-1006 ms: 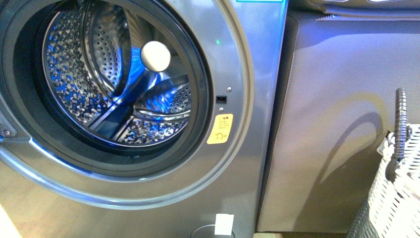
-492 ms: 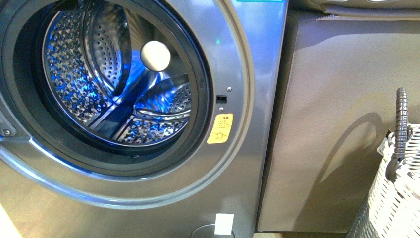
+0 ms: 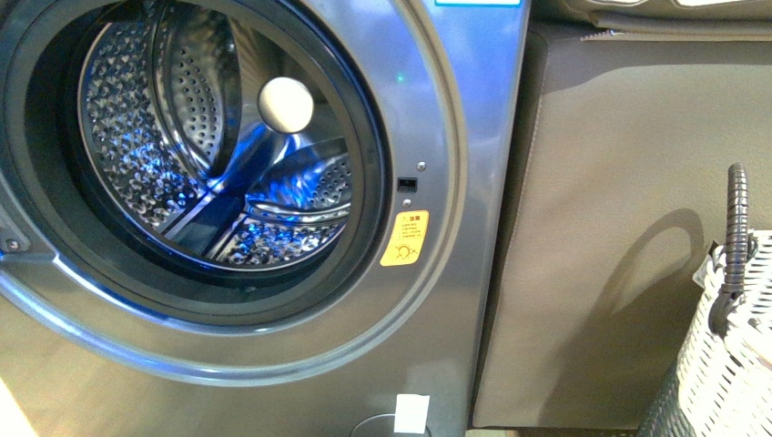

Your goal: Collect clothes from washing machine

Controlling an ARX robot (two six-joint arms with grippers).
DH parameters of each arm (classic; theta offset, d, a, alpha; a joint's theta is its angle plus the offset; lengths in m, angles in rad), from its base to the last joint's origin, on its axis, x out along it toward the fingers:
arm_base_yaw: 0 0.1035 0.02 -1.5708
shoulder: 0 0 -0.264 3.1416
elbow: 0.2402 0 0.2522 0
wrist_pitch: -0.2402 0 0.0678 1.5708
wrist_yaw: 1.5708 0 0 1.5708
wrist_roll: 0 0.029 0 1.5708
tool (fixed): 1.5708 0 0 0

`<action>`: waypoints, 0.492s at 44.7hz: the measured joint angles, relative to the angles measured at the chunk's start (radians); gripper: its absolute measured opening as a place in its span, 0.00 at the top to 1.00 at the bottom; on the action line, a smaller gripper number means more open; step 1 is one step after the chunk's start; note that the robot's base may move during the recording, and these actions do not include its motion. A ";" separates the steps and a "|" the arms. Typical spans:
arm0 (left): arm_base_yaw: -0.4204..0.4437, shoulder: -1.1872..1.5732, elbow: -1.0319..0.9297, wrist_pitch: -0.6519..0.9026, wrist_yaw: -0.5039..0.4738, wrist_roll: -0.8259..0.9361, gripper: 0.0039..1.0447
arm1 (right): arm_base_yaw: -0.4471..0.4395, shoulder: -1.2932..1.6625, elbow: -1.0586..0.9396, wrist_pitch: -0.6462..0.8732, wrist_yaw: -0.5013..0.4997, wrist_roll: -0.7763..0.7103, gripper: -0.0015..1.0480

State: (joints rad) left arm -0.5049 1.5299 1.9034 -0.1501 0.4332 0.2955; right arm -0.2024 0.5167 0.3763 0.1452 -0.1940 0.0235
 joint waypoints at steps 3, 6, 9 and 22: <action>0.000 0.000 0.000 0.000 0.000 0.000 0.06 | 0.028 -0.029 -0.058 0.013 0.031 -0.010 0.68; 0.000 0.000 0.000 0.000 0.000 0.000 0.06 | 0.057 -0.069 -0.108 0.027 0.055 -0.017 0.83; 0.000 0.000 0.000 0.000 0.000 0.000 0.06 | 0.082 -0.107 -0.148 0.036 0.077 -0.019 0.98; 0.000 0.000 0.000 0.000 0.000 0.000 0.06 | 0.198 -0.207 -0.253 0.037 0.191 -0.021 0.98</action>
State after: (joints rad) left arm -0.5049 1.5299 1.9034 -0.1501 0.4332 0.2955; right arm -0.0040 0.3099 0.1238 0.1825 -0.0032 0.0021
